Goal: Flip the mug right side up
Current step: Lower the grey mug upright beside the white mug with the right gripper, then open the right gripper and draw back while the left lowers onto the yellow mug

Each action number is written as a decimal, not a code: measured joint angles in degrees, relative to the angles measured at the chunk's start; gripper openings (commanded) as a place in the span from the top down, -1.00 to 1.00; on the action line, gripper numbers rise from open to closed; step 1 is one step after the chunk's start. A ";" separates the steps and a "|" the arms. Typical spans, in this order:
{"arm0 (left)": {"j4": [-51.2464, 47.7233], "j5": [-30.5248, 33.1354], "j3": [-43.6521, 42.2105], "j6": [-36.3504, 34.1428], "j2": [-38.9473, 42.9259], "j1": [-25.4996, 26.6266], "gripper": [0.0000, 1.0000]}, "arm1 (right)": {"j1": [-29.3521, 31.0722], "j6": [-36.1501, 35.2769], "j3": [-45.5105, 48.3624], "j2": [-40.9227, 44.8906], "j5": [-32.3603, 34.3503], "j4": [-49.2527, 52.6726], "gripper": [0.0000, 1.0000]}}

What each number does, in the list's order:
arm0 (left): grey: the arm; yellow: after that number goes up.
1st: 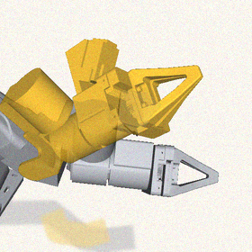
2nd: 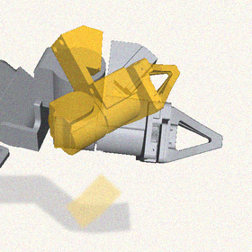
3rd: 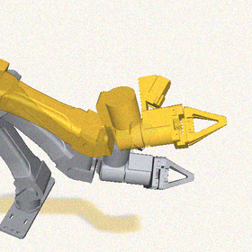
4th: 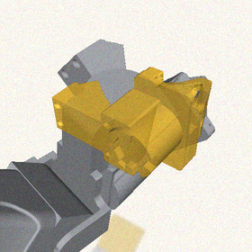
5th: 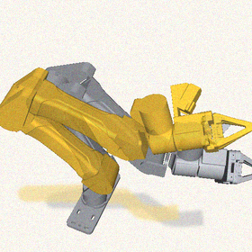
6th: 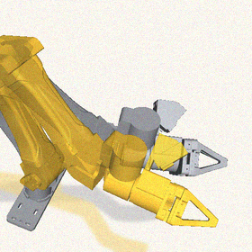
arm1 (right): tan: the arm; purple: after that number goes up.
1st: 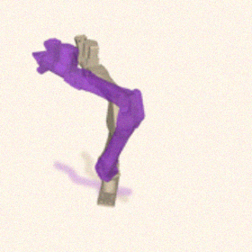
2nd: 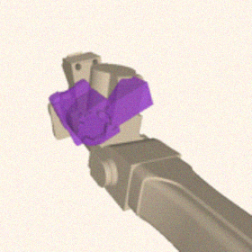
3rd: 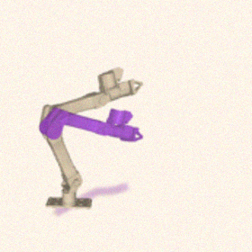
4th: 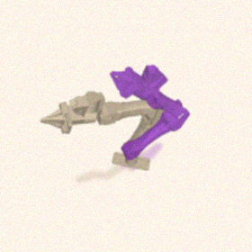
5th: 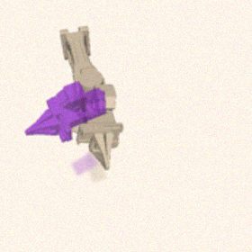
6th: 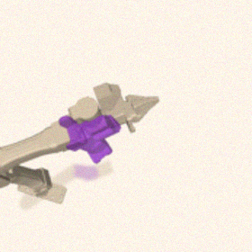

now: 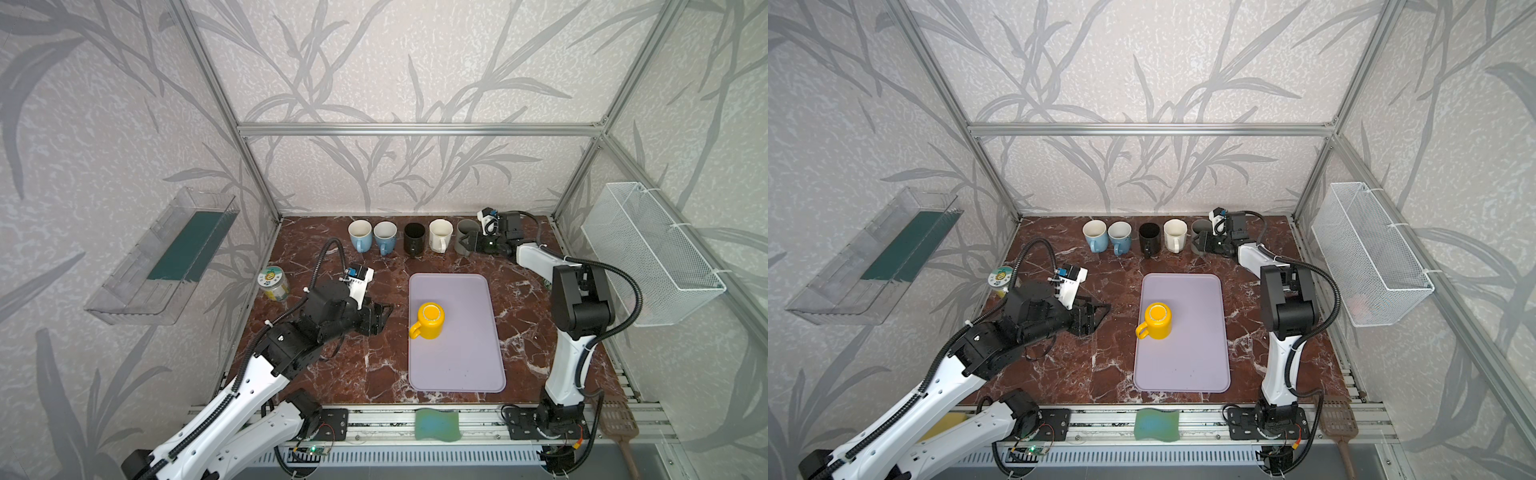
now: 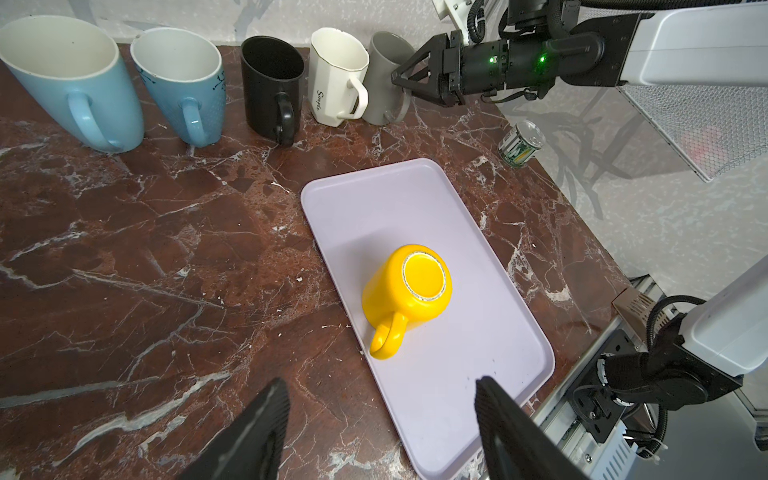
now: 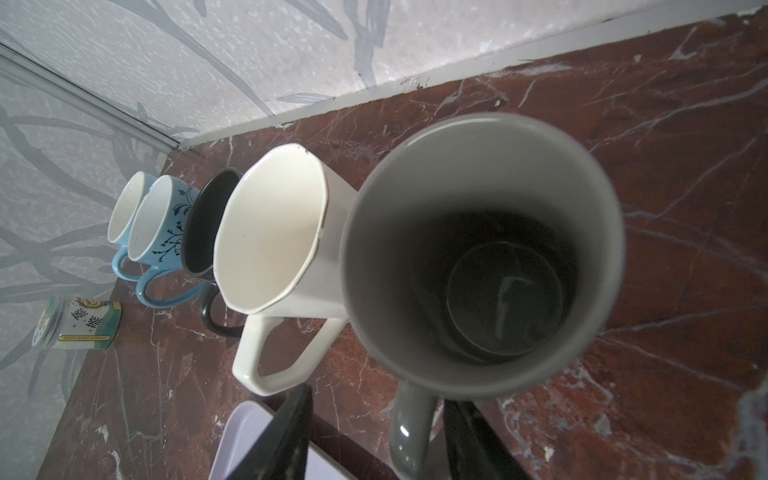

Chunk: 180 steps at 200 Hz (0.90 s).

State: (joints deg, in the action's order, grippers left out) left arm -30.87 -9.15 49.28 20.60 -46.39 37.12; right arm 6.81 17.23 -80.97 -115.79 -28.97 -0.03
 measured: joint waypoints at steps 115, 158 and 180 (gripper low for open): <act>-2.36 5.05 0.31 -2.40 -9.40 9.29 -0.43 | 0.00 -6.95 6.82 12.72 5.42 3.67 -0.08; -3.02 7.96 1.42 -4.20 -18.45 13.20 -0.42 | 0.00 -7.23 14.08 21.03 6.97 4.74 -0.08; -3.23 9.29 2.54 -5.22 -21.79 13.51 -0.41 | 0.00 -6.34 19.58 25.92 6.88 3.34 -0.08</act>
State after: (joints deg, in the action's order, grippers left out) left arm -34.11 0.14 51.81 15.38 -68.18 50.63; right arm 6.81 10.90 -61.39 -89.86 -22.09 3.31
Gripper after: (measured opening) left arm 0.708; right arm 0.542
